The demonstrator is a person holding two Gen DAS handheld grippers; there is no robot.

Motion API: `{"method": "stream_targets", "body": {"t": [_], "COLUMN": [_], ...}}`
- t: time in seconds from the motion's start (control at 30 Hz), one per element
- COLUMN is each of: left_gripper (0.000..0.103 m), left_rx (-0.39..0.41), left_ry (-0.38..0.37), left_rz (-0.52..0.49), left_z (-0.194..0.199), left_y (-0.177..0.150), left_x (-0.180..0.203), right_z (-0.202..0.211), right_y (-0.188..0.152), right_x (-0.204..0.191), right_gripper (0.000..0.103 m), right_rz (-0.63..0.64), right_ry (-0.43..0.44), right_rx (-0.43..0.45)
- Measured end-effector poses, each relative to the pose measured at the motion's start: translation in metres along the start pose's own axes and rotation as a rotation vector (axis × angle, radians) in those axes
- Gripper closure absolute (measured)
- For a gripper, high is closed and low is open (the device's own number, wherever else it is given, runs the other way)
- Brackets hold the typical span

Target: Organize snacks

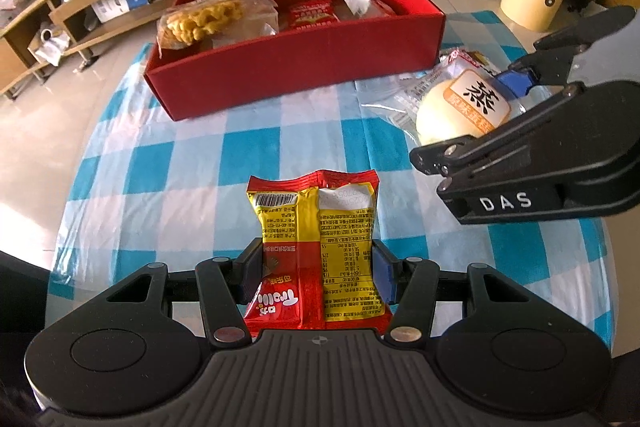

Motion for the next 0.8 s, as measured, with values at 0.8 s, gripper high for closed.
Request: {"method": "stream_targets", "body": {"t": [0.8], "left_gripper": [0.041], "left_rx": [0.102], "left_ry": [0.092], "left_rz": [0.037], "left_z": [-0.007], "left_y": [0.061], "left_x": [-0.022], "right_z": [-0.008], "right_y": [0.041], "right_x": [0.027], "right_gripper": [0.043], "right_rz": [-0.074], "right_ry": [-0.056], "right_rx": [0.087]}}
Point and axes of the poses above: each gripper's, at about its wrist camera, not at the fingertips, and z roughly against the way its jaws point, x to its right, y to its top, the point moved 3 cm from there along -z, roughly the way its jaws point, and after that the axes turned 15 degrees about x, right-handed, at the moved point
